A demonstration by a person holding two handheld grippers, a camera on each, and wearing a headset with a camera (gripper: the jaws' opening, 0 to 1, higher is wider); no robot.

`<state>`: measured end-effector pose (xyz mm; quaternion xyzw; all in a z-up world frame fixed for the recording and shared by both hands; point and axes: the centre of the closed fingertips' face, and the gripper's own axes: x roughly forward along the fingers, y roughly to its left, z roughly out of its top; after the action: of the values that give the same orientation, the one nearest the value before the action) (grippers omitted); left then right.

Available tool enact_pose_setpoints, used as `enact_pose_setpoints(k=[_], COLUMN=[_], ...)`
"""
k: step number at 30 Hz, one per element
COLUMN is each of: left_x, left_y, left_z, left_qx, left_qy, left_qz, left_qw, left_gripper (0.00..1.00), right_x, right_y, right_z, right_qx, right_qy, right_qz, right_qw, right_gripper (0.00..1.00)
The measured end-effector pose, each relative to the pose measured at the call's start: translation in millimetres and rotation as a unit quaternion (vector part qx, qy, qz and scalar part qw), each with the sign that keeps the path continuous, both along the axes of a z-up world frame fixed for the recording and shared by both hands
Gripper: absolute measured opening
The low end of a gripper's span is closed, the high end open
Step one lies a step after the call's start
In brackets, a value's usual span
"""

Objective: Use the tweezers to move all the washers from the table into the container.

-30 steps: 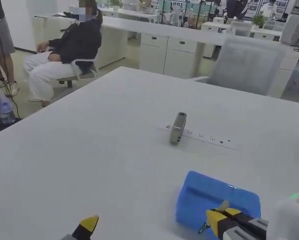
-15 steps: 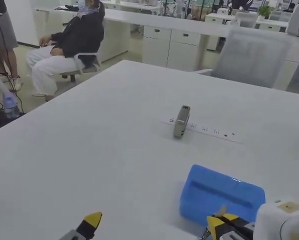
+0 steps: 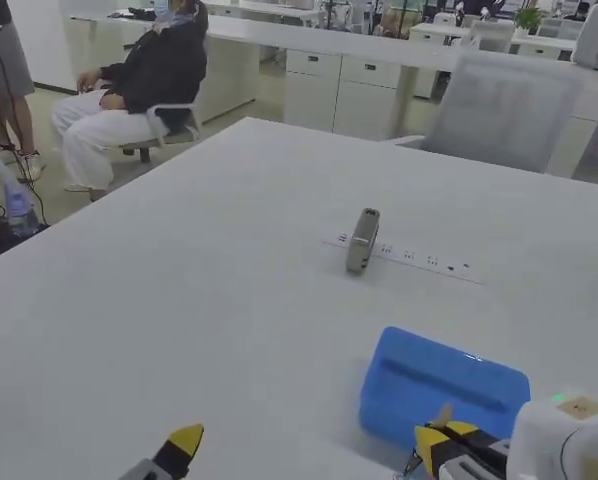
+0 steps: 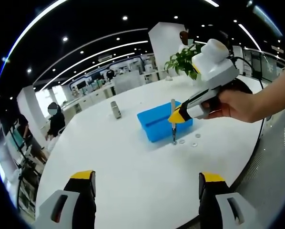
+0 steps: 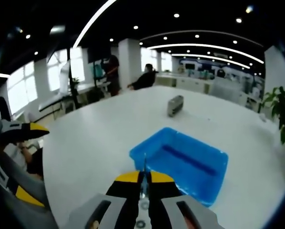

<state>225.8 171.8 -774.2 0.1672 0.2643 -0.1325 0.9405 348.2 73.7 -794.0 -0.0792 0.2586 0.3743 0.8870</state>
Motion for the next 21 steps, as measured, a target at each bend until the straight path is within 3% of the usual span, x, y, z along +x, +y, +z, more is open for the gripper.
enact_pose_setpoints(k=[7, 15, 21], left_x=[-0.6, -0.1, 0.1], left_y=[-0.1, -0.1, -0.7], left_z=[-0.8, 1.1, 2.0], left_qx=[0.002, 0.001, 0.001], left_qy=[0.002, -0.001, -0.004], left_qz=[-0.001, 0.000, -0.001], left_qw=[1.0000, 1.0000, 1.0000], left_gripper=[0.91, 0.91, 0.91], right_x=[-2.9, -9.6, -5.5], right_y=[-0.4, 3.3, -2.6], right_z=[-2.1, -2.1, -2.8], right_qx=[0.000, -0.023, -0.023], right_qy=[0.002, -0.023, -0.007], right_qz=[0.000, 0.023, 0.012], right_qw=[1.0000, 0.9992, 0.9996], right_gripper=[0.02, 0.01, 0.00])
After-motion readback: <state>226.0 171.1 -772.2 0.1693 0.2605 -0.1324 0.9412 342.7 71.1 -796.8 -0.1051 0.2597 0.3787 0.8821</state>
